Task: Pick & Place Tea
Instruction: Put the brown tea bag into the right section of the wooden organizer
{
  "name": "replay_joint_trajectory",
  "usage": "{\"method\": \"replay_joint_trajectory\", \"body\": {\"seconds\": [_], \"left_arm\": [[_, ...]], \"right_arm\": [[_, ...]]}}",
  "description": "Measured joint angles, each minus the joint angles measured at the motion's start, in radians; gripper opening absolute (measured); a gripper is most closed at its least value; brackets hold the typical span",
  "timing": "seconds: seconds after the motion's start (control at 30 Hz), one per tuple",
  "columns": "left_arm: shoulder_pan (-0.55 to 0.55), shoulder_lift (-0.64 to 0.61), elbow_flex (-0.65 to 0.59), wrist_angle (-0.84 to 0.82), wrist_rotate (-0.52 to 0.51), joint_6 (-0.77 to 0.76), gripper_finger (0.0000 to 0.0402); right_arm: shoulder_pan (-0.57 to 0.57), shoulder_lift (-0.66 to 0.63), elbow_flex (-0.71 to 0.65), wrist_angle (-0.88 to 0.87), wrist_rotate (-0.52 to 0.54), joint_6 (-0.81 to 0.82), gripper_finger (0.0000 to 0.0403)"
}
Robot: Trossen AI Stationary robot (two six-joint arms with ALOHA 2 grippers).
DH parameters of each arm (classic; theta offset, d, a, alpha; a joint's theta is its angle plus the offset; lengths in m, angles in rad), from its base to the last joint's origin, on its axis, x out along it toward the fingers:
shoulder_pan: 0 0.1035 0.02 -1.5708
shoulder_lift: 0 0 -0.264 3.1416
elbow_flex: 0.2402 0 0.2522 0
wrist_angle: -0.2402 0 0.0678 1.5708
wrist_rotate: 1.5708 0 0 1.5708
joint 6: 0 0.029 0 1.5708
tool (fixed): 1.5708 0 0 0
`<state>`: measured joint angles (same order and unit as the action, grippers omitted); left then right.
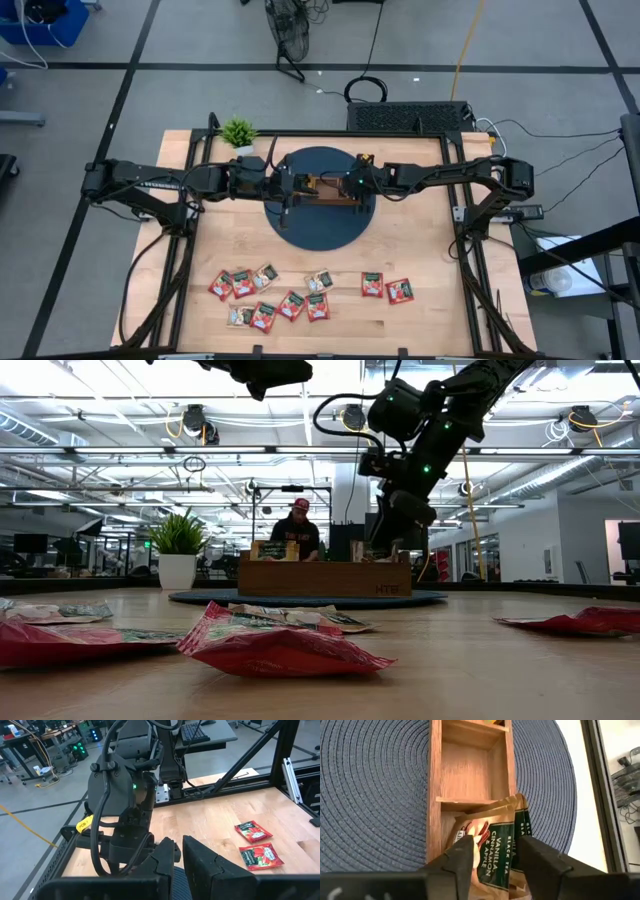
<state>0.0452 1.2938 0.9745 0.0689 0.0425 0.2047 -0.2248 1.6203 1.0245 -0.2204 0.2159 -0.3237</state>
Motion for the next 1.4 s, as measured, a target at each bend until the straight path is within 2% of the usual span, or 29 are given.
{"method": "replay_joint_trajectory", "body": {"seconds": [0.1,0.3,0.37,0.43,0.6,0.7,0.83,0.93,1.03,1.1,1.17,1.23,1.33,1.4], "left_arm": [[0.000,0.000,0.000,0.000,0.000,0.000,0.0047],[0.000,0.000,0.000,-0.001,-0.001,0.000,0.0047],[0.000,0.000,0.000,-0.013,-0.013,0.000,0.0047],[0.000,0.000,0.000,-0.019,-0.020,0.000,0.0047],[0.000,0.000,0.000,-0.014,-0.020,-0.007,0.0047],[0.000,0.000,0.000,-0.012,-0.020,-0.035,0.0047],[0.000,0.000,0.000,-0.019,-0.020,-0.077,0.0047],[-0.007,0.000,0.000,-0.070,-0.009,-0.207,0.0047],[-0.019,0.025,0.001,-0.138,0.099,-0.274,0.0047],[-0.038,0.050,-0.002,-0.211,0.214,-0.277,0.0047],[-0.086,0.106,0.001,-0.202,0.280,-0.261,0.0047],[-0.156,0.142,-0.002,-0.257,0.259,-0.202,0.0047],[-0.274,0.212,0.001,-0.347,0.087,-0.024,0.0047],[-0.341,0.255,-0.004,-0.434,-0.020,-0.062,0.0047]], "right_arm": [[0.015,-0.011,0.000,0.023,0.061,-0.016,0.0162],[0.088,-0.053,0.000,0.101,0.256,-0.140,0.0177],[0.121,-0.078,0.002,0.099,0.260,-0.129,0.0178],[0.154,-0.097,0.001,0.098,0.187,-0.091,0.0176],[0.246,-0.115,0.001,0.103,-0.133,0.016,0.0168],[0.321,-0.087,0.001,0.143,-0.218,0.047,0.0167],[0.432,-0.016,0.000,0.228,-0.218,0.093,0.0172],[0.500,0.025,0.000,0.237,-0.218,0.129,0.0174],[0.560,0.033,0.000,0.234,-0.216,0.169,0.0169],[0.594,0.029,0.000,0.236,-0.215,0.197,0.0164],[0.626,0.017,-0.006,0.212,-0.214,0.214,0.0158],[0.648,0.011,-0.017,0.190,-0.215,0.231,0.0154],[0.672,0.003,-0.071,0.186,-0.214,0.258,0.0149],[0.677,0.003,-0.115,0.217,-0.212,0.281,0.0146]]}}
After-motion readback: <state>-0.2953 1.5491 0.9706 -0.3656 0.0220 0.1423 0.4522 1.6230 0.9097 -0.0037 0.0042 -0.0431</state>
